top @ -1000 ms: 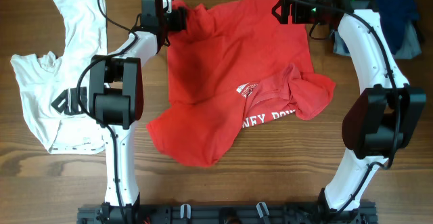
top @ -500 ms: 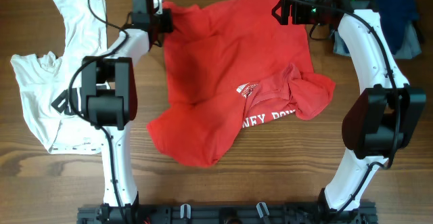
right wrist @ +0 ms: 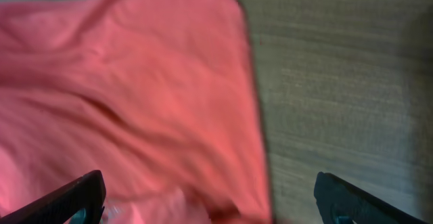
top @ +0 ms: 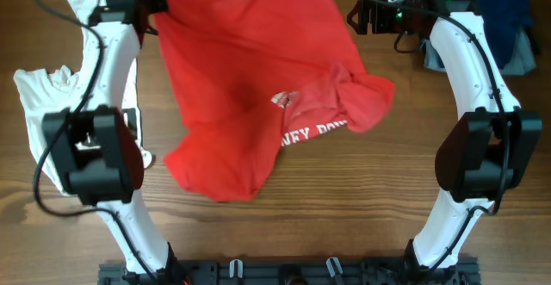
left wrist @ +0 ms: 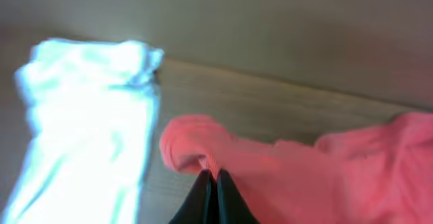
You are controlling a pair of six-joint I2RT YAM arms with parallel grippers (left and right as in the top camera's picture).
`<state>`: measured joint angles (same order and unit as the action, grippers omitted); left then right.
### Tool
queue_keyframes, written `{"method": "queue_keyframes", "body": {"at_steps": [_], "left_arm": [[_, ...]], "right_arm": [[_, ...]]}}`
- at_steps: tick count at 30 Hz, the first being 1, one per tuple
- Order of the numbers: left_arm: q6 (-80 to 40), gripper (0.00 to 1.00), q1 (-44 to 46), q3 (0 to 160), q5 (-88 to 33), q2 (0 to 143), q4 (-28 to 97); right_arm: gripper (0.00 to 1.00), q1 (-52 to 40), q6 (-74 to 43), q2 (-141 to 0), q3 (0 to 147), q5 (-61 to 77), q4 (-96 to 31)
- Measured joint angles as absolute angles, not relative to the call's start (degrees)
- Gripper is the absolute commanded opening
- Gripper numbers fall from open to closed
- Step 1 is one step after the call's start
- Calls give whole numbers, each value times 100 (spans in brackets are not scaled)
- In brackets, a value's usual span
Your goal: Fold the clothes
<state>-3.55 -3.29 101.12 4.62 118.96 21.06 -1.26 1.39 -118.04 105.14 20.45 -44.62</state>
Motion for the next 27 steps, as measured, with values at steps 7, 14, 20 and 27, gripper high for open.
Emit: {"method": "queue_keyframes", "body": {"at_steps": [7,14,20,27], "left_arm": [[-351,60,-644,10112,917,11719,2709],[-375,69,-652,10112,1007,11714,3015],[-650,71,-650,10110,1007,11550,3481],[-982,72,-650,10112,609,10860,4080]], "right_arm": [[100,-132,139,-11804,10514,1999,-5065],[99,-333,-183,-11804,10514,1791,-6184],[99,-399,-987,-11775,10228,1601,-6816],[95,-746,-1114,-11775,9710,1645,-6219]]}}
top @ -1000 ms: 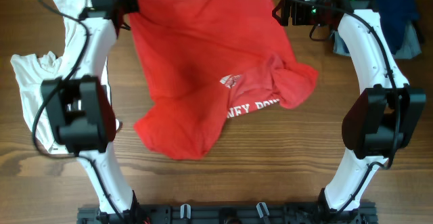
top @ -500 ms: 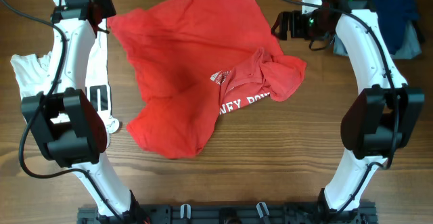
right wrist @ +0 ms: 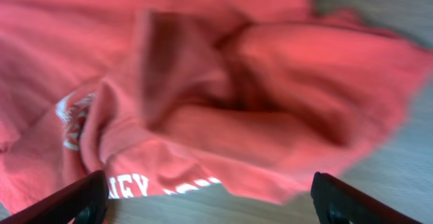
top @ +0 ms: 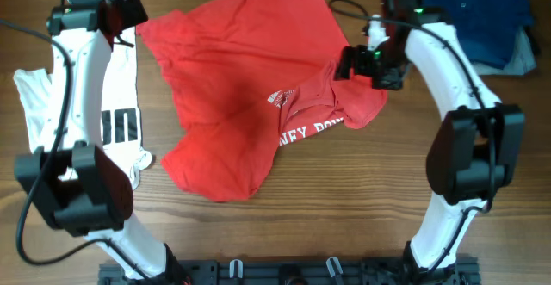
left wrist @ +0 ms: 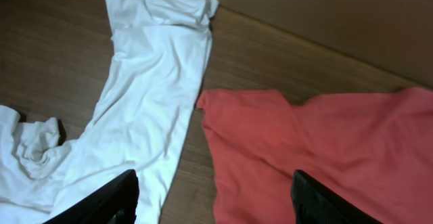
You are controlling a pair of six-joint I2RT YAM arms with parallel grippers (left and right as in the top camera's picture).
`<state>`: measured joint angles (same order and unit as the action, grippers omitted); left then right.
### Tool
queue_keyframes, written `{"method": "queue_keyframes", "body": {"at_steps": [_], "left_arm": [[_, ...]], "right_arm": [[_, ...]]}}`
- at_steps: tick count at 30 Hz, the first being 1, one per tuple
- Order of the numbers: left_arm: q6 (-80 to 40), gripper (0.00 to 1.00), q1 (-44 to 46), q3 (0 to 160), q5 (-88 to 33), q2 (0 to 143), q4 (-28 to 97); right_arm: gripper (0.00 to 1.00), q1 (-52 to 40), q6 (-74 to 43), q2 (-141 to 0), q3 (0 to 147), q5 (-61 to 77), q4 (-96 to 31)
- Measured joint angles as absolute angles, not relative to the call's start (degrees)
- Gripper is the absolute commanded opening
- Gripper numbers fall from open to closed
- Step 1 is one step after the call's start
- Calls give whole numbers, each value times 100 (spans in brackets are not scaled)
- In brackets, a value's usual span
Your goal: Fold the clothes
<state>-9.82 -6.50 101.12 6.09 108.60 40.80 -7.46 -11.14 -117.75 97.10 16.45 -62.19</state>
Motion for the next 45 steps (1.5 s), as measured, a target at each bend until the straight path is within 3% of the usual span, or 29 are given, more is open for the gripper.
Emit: {"method": "queue_keyframes", "body": {"at_steps": [6,11,22,38,42,45], "left_arm": [[-1046,74,-661,10110,388,10726,4436],[-1066,75,-757,10110,309,10726,4456],[-1068,77,-864,10110,307,10726,4508],[-1068,78,-864,10110,309,10726,4571],[-1068,78,-864,10110,307,10726,4582],[-1068,78,-864,10110,307,10726,4617]], "right_arm": [[87,-1638,-1186,-11775,9690,1382,-6071],[70,-2132,-1411,-11773,9631,1212,-5918],[67,-2241,-1817,-11771,8687,714,-5043],[65,-2163,-2018,-11771,8659,-504,-4799],[57,-2143,-2043,-11771,8656,-504,-4657],[41,-2143,-2043,-11771,8576,-454,-4493]]}}
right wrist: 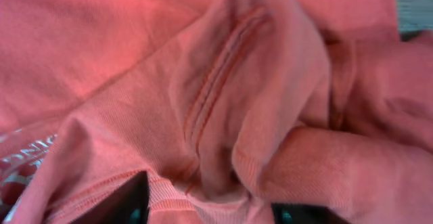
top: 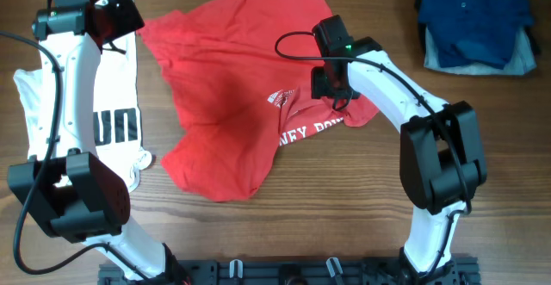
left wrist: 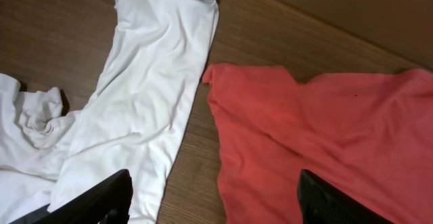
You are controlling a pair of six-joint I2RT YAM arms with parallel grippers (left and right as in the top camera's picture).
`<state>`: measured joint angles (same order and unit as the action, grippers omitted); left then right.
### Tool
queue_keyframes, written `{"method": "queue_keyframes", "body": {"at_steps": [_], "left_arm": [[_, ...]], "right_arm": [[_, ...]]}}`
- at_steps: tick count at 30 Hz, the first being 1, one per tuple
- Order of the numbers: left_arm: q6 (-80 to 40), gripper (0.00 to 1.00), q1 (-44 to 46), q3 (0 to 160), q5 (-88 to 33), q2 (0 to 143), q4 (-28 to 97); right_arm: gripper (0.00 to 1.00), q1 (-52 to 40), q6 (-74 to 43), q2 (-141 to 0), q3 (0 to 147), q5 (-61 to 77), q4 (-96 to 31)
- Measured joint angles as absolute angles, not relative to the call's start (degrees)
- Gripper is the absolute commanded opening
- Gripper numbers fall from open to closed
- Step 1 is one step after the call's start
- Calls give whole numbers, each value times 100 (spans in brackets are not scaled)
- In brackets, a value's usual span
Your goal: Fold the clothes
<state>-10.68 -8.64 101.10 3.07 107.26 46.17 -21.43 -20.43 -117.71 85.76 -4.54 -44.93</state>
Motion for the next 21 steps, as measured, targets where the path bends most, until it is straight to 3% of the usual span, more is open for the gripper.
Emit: {"method": "queue_keyframes", "body": {"at_steps": [5,8,14,21], "left_arm": [[-1068,79,-864,10110,307,10726,4628],[-1068,79,-864,10110,307,10726,4628],[-1068,79,-864,10110,307,10726,4613],[-1068,79,-864,10110,307,10726,4600]], "right_arm": [[14,-2143,-2102,-11771,8451,-408,-4495],[4,-2137,-2099,-11771,8451,-408,-4536],[4,-1942,-2097,-11542,8449,-401,-4991],[4,-1256,-2099,-10683,8449,-311,-6558]]}}
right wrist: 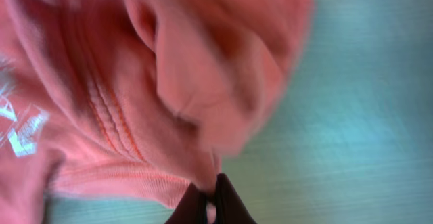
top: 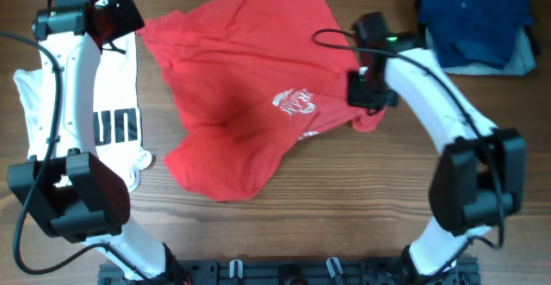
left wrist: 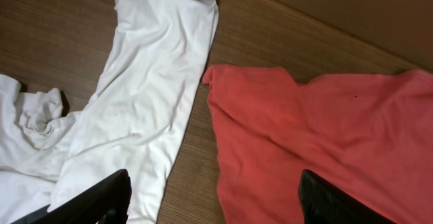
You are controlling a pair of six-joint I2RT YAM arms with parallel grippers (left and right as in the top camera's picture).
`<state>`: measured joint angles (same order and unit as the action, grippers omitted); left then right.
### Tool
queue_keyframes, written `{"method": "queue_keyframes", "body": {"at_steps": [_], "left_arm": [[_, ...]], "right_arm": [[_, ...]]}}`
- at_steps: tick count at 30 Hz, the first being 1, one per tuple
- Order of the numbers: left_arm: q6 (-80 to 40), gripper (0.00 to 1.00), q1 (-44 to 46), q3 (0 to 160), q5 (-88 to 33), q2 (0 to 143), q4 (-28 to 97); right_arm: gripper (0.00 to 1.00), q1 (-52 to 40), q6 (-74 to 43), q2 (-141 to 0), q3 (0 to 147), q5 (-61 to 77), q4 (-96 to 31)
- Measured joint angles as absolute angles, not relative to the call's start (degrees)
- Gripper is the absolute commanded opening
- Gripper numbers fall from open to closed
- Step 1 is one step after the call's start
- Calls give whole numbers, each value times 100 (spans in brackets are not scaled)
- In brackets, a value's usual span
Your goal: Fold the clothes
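A red T-shirt (top: pixel 241 78) with a white print lies spread over the middle of the table. My right gripper (top: pixel 365 94) is shut on a bunched fold of its right edge (right wrist: pixel 203 116), holding it out to the right. In the right wrist view the fingers (right wrist: pixel 211 207) pinch red cloth. My left gripper (top: pixel 116 18) hangs open above the shirt's upper left corner (left wrist: pixel 223 82), with nothing between its fingers (left wrist: pixel 101 200). A white shirt (top: pixel 77 121) lies at the left.
A stack of folded blue and grey clothes (top: pixel 473 14) sits at the back right corner. The white shirt (left wrist: pixel 122 109) runs along the left edge, next to the red one. Bare wood table (top: pixel 362 207) lies in front.
My right gripper, open over the crumpled fold near the print, is now shut on it and further right. The fold has been drawn out and the lettering under the print is mostly covered. The left arm is unchanged.
At first my left gripper was shut on the red shirt's upper left corner and my right was open at the back right. Then the left was open and the right stood over the crumpled right side. Then it was on the fold, and now grips it.
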<state>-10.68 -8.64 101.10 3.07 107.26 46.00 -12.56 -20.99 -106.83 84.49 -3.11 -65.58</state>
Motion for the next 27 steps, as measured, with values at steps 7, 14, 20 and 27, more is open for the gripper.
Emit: {"method": "queue_keyframes", "body": {"at_steps": [7,14,20,27], "left_arm": [[-1070,84,-864,10110,307,10726,4591],[-1070,84,-864,10110,305,10726,4589],[-1068,85,-864,10110,307,10726,4589],[-1068,85,-864,10110,307,10726,4595]], "right_arm": [[4,-1066,-2132,-10573,8444,82,-7758],[4,-1094,-2255,-10573,8018,307,-8320],[21,-1094,-2265,-10573,7472,515,-8281],[62,-1094,-1979,-10359,7448,895,-7555]]}}
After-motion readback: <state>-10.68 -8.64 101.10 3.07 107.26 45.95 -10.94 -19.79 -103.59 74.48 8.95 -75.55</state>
